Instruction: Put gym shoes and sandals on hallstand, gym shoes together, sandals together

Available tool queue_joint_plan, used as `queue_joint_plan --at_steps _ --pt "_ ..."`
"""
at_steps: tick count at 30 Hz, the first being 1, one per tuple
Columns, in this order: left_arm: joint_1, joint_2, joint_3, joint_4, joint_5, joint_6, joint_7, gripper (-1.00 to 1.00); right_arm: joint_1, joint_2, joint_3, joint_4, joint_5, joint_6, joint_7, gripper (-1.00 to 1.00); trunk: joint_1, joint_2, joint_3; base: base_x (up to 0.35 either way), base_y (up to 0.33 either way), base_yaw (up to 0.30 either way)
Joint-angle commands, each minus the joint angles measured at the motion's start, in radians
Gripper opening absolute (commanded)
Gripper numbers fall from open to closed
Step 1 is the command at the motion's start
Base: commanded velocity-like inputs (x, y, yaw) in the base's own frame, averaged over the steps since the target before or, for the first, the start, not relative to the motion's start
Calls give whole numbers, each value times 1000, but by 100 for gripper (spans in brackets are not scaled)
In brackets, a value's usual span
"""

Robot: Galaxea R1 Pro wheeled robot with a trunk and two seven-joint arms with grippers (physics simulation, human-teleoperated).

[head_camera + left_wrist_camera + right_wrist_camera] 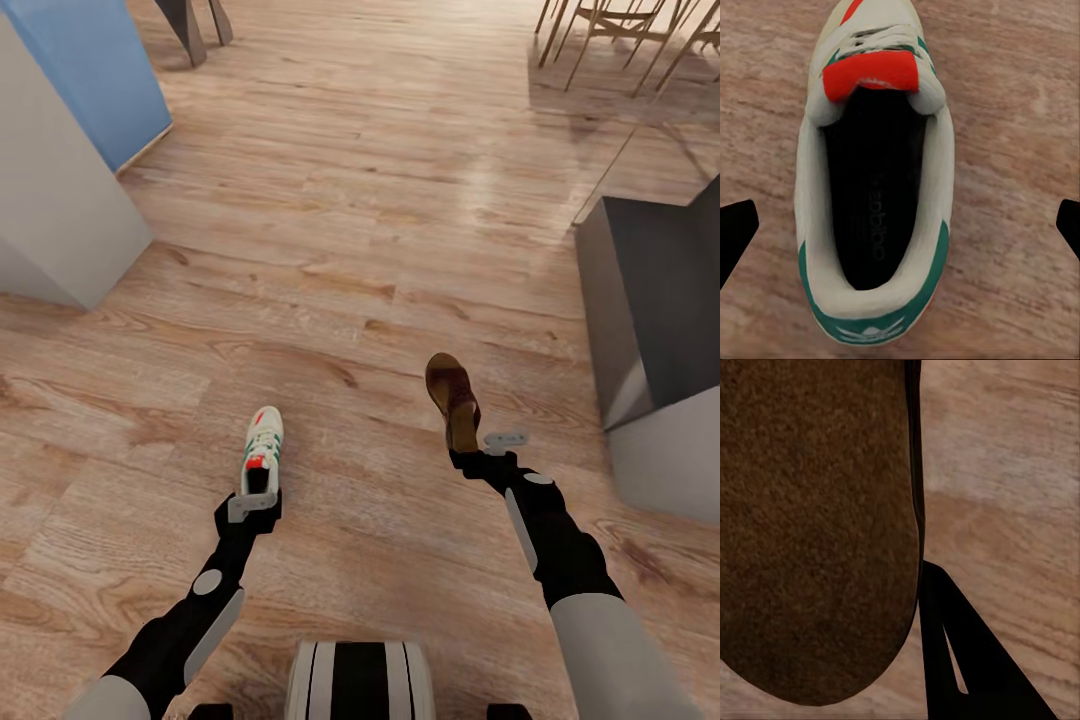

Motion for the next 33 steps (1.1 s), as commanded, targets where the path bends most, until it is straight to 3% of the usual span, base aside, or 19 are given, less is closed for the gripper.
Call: queue_joint_plan --at_steps 1,20,33 --pt "-1 2 -7 0 9 -5 8 100 0 0 -2 -2 6 6 6 -100 0 -1 -6 0 0 0" --pt "-1 5 -5 0 8 -7 8 100 0 0 -2 -2 6 6 6 -100 9 -5 -110 0 0 0" --pt "-1 5 -3 0 8 -21 8 100 0 1 -3 0 6 5 6 -100 9 -5 -121 0 0 0"
